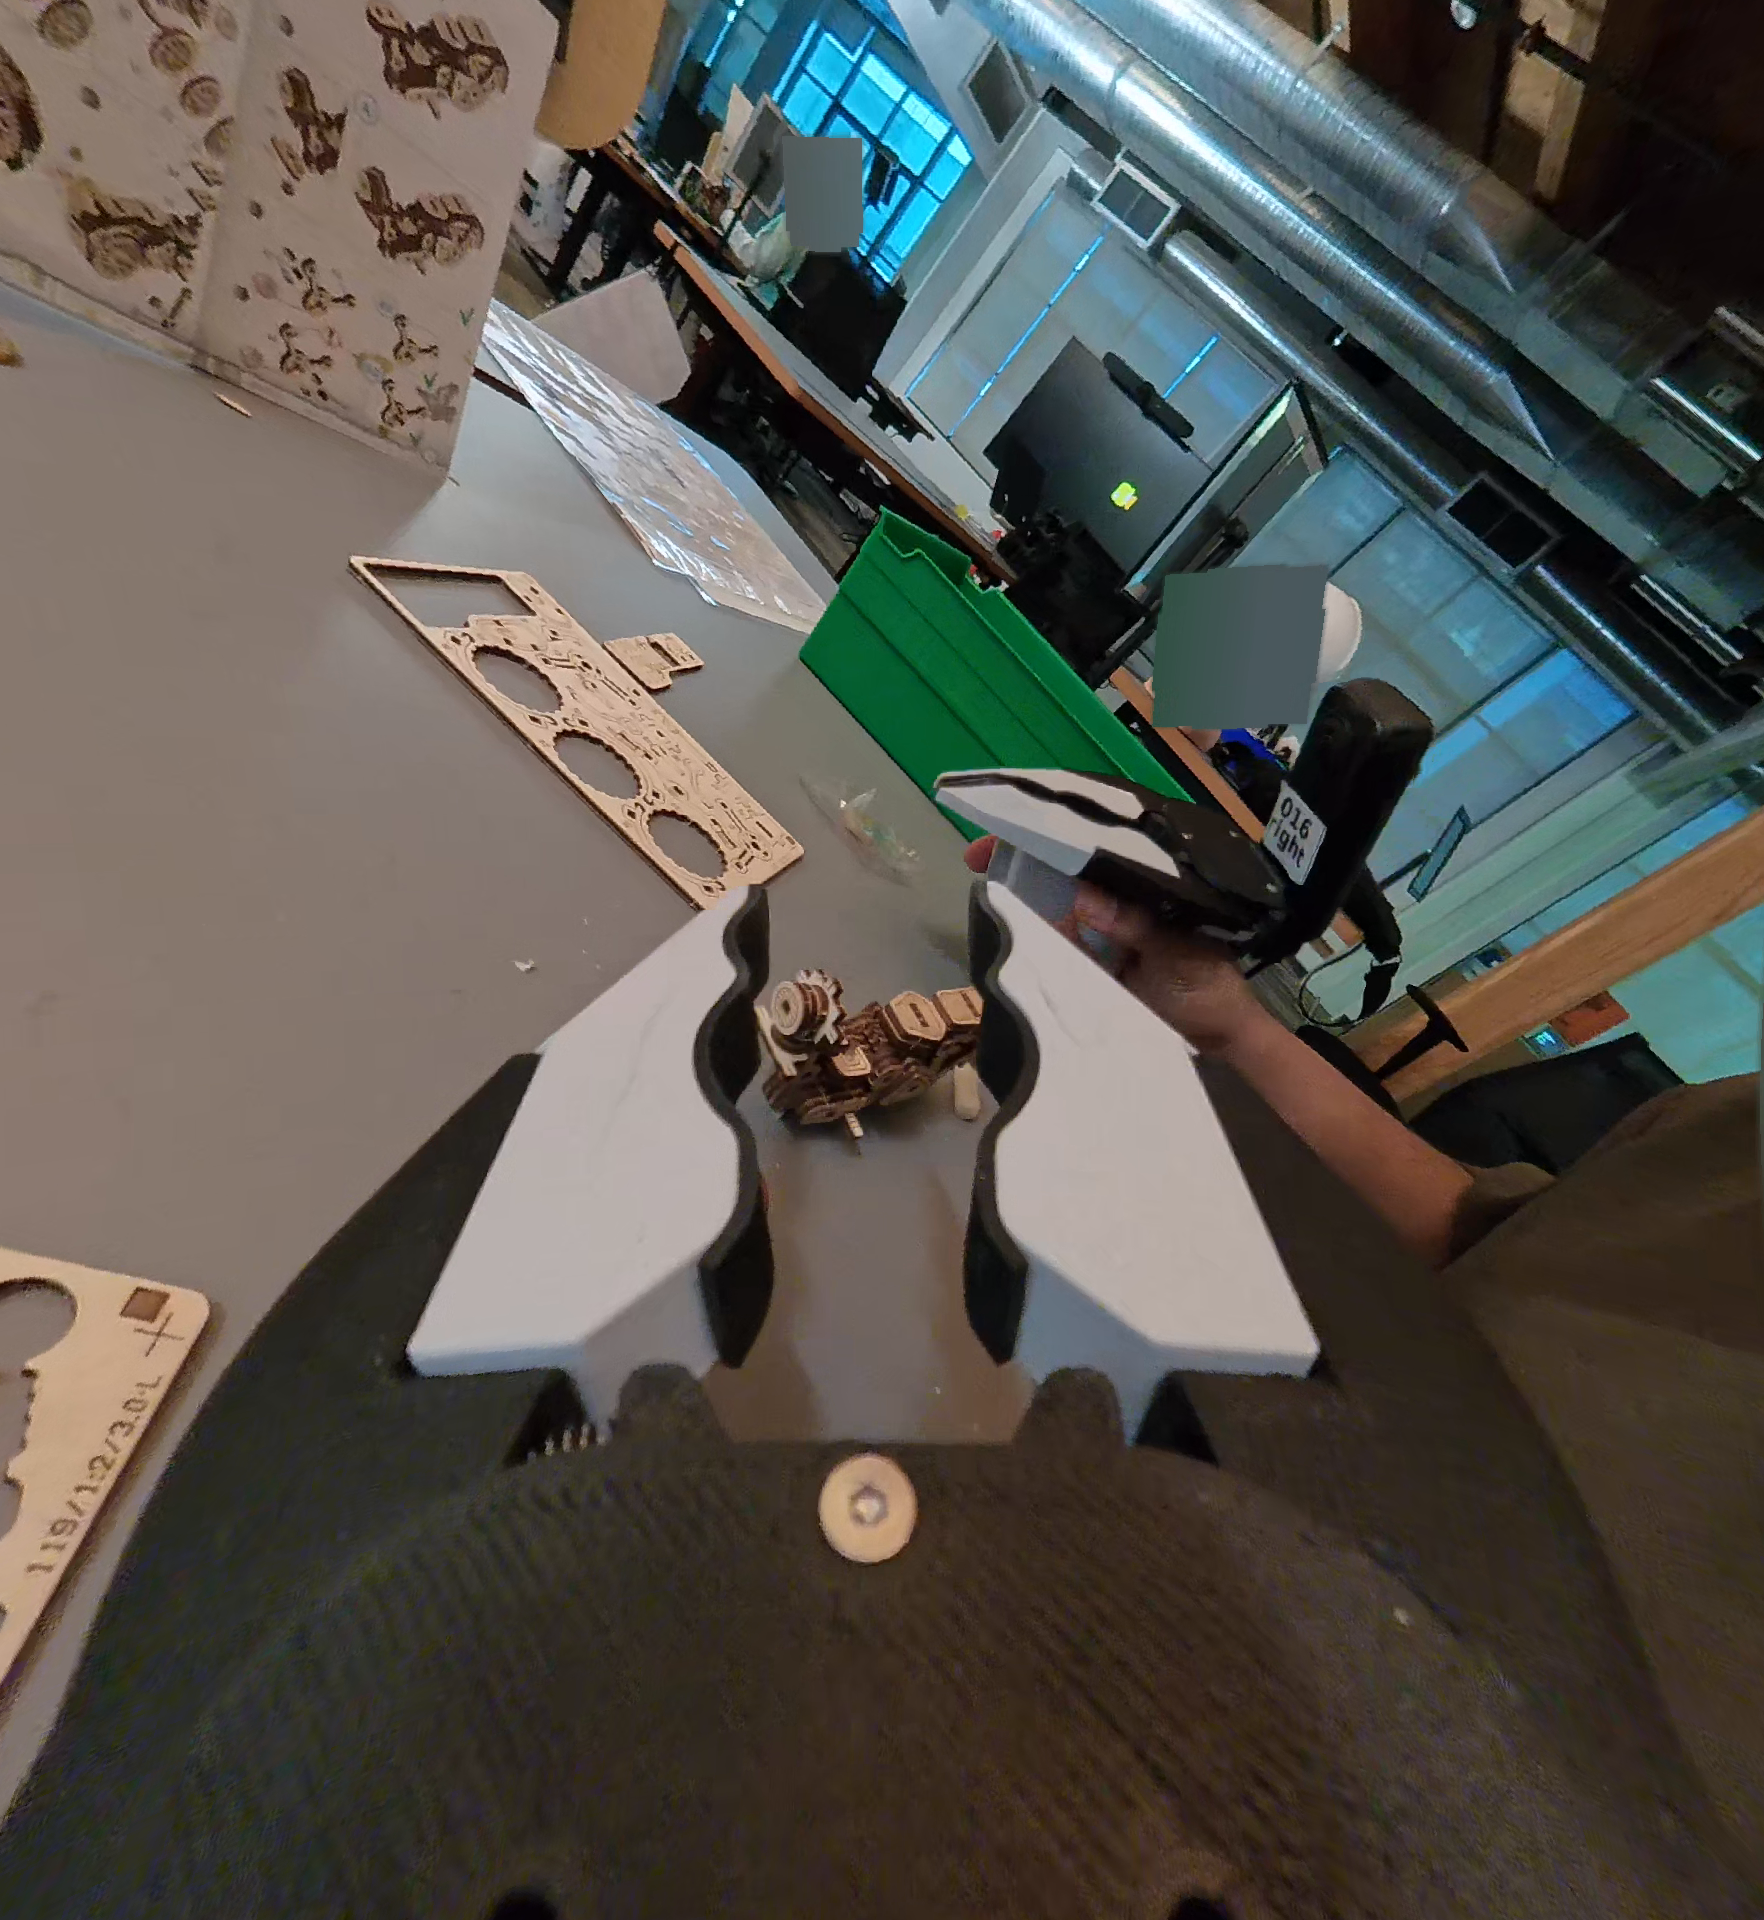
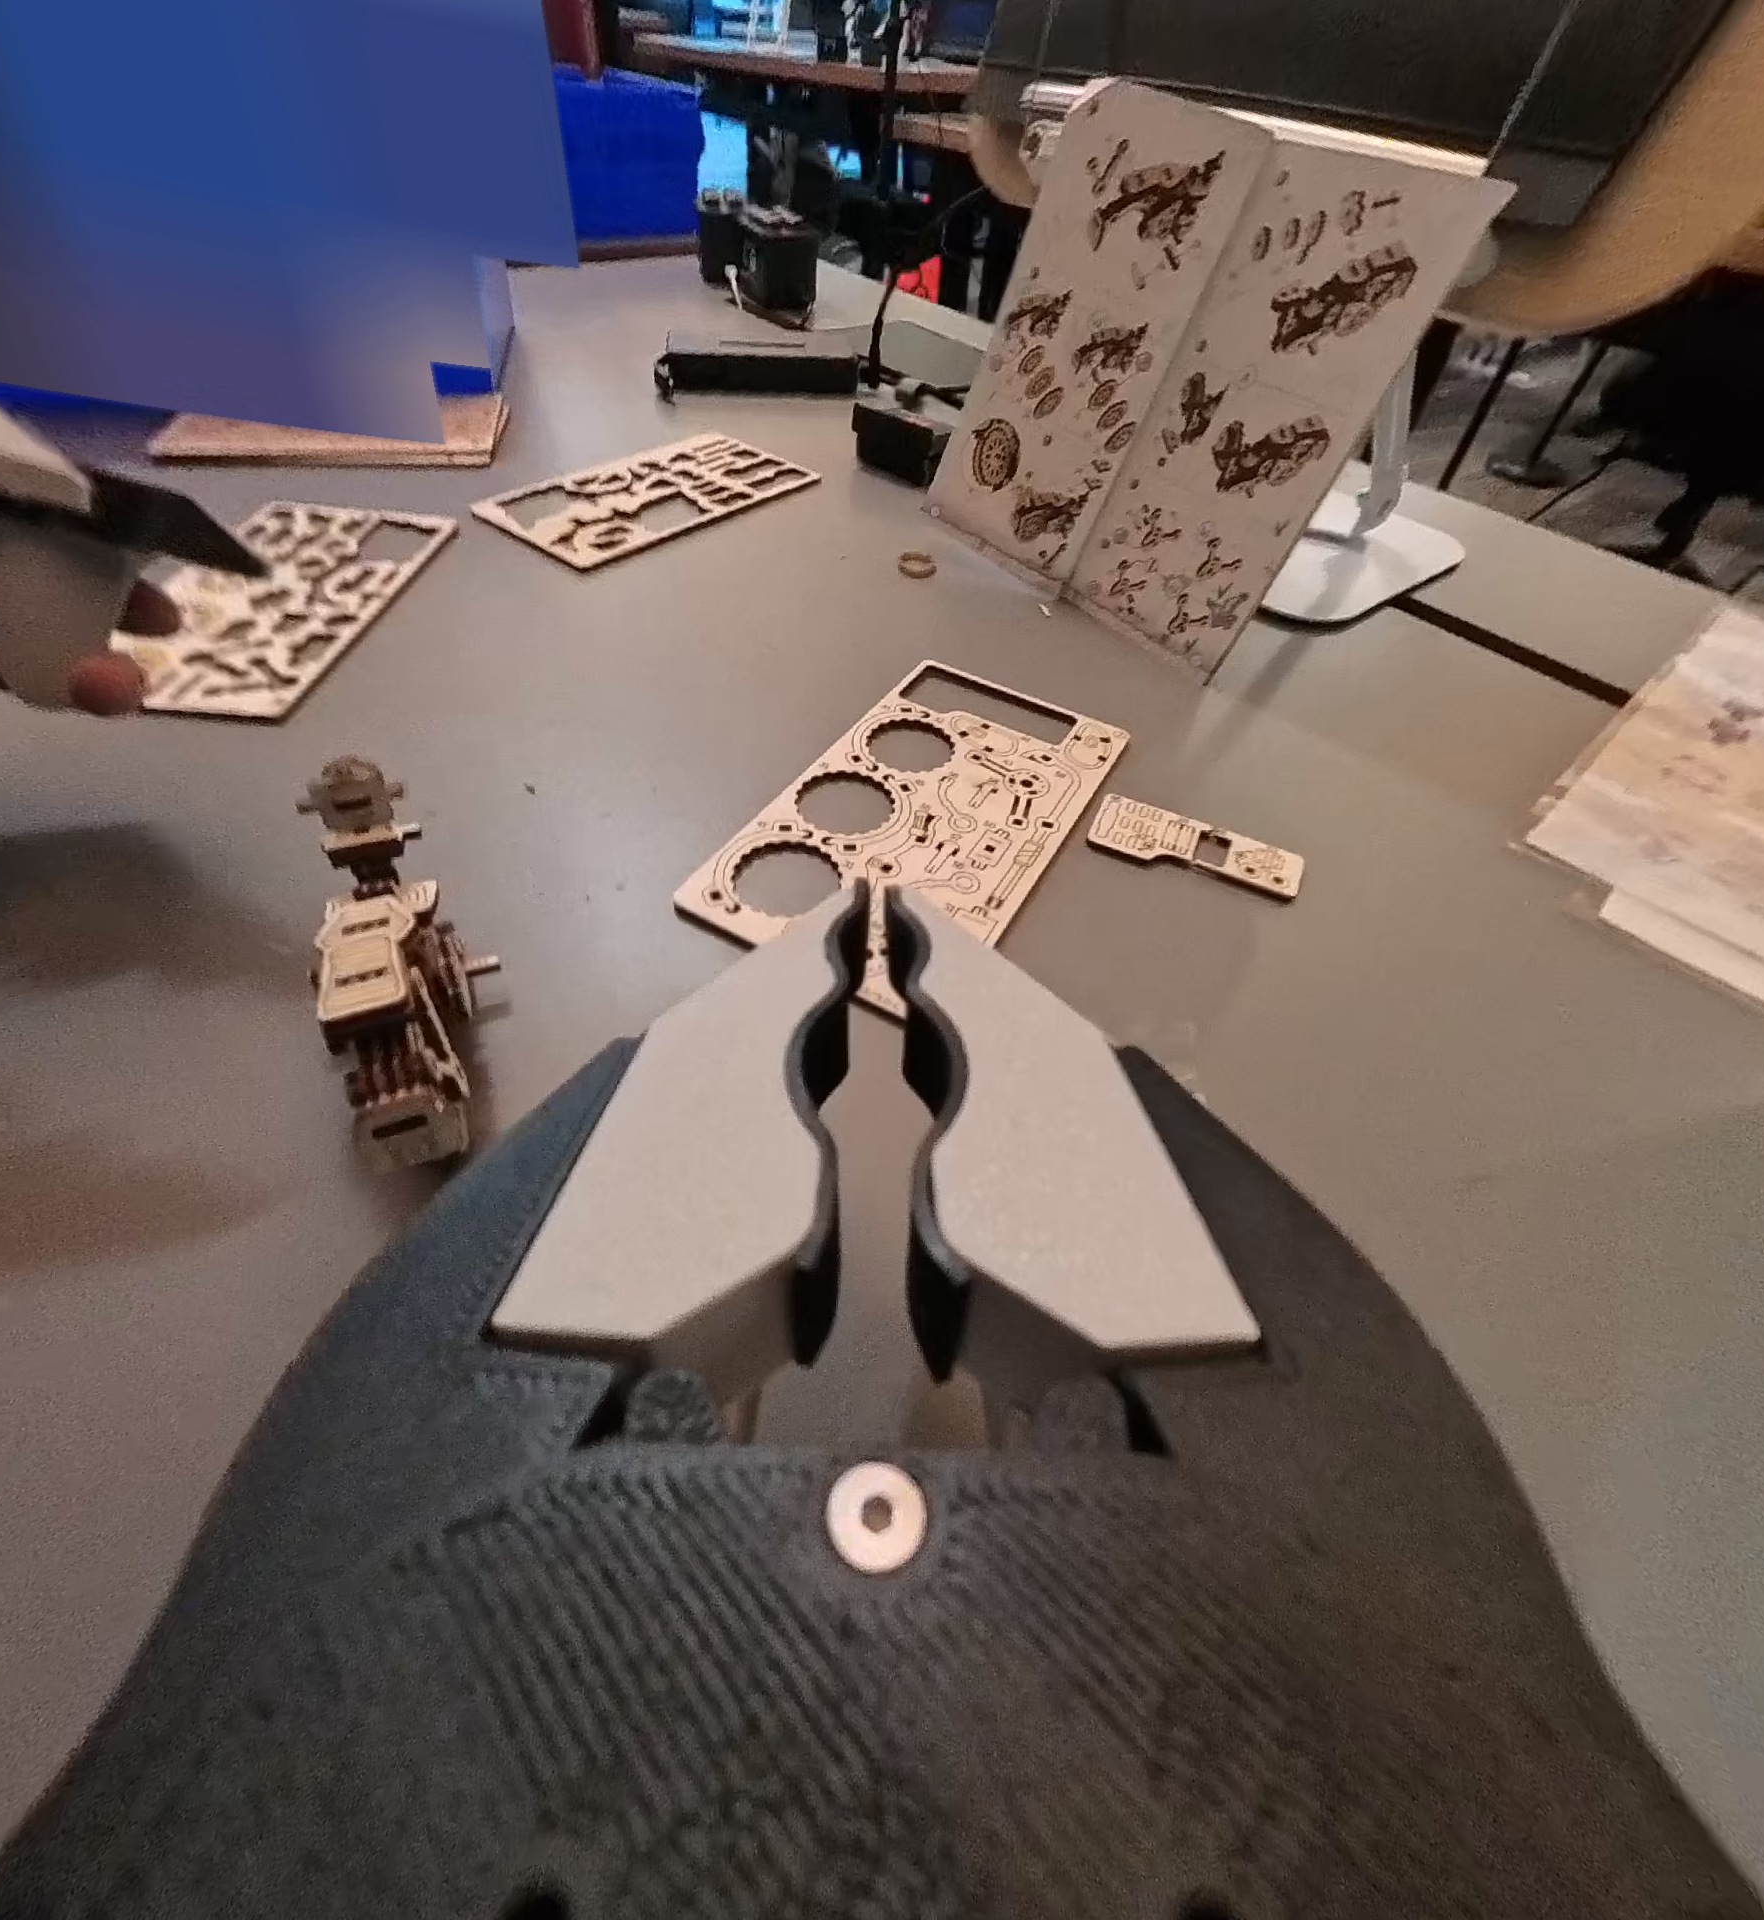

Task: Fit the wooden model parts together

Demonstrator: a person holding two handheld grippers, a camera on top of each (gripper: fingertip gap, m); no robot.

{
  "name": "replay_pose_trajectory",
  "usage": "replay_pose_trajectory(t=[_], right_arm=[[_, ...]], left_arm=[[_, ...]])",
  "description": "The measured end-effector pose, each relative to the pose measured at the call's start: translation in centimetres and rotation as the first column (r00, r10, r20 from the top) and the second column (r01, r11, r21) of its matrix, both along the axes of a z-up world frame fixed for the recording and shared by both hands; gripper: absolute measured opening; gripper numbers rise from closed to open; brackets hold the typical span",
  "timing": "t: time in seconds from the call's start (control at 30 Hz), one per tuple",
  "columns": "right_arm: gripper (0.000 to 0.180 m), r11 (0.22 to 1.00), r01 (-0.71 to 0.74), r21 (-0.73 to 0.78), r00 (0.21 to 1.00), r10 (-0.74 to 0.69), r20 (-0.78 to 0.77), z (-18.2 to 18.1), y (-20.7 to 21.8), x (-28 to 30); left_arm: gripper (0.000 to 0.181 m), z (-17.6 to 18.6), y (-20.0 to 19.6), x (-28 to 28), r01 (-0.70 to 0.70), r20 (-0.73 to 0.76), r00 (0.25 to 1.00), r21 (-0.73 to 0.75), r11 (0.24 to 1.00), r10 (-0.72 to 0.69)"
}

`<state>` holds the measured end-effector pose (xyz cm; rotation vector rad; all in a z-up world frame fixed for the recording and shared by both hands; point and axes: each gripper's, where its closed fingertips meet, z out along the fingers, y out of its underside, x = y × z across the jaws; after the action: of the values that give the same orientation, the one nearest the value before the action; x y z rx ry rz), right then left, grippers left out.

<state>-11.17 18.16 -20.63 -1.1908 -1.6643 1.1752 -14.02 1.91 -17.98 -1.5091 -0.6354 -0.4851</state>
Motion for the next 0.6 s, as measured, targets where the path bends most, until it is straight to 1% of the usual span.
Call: replay_pose_trajectory(t=[0.1,0.2,0.33,0.6], right_arm=[[0.000,0.996,0.014,-0.092,1.000,-0.014,-0.003,0.4,0.8,0.0],[0.002,0.990,0.020,-0.138,1.000,-0.021,-0.007,0.7,1.3,0.0],[0.002,0.990,0.020,-0.141,1.000,-0.020,0.002,0.5,1.3,-0.1],[0.003,0.993,0.020,-0.116,0.999,-0.017,0.031,0.0,1.1,-0.3]], left_arm=[[0.036,0.0,-0.1,0.0,0.001,0.015,1.000,0.003,1.000,-0.001],[0.038,-0.2,-0.2,-0.4,-0.015,0.018,1.000,-0.007,1.000,0.016],[0.038,-0.1,-0.7,-1.2,-0.049,0.026,0.998,-0.002,0.999,0.049],[0.039,-0.2,-0.7,-0.9,-0.035,0.044,0.998,-0.003,0.999,0.035]])
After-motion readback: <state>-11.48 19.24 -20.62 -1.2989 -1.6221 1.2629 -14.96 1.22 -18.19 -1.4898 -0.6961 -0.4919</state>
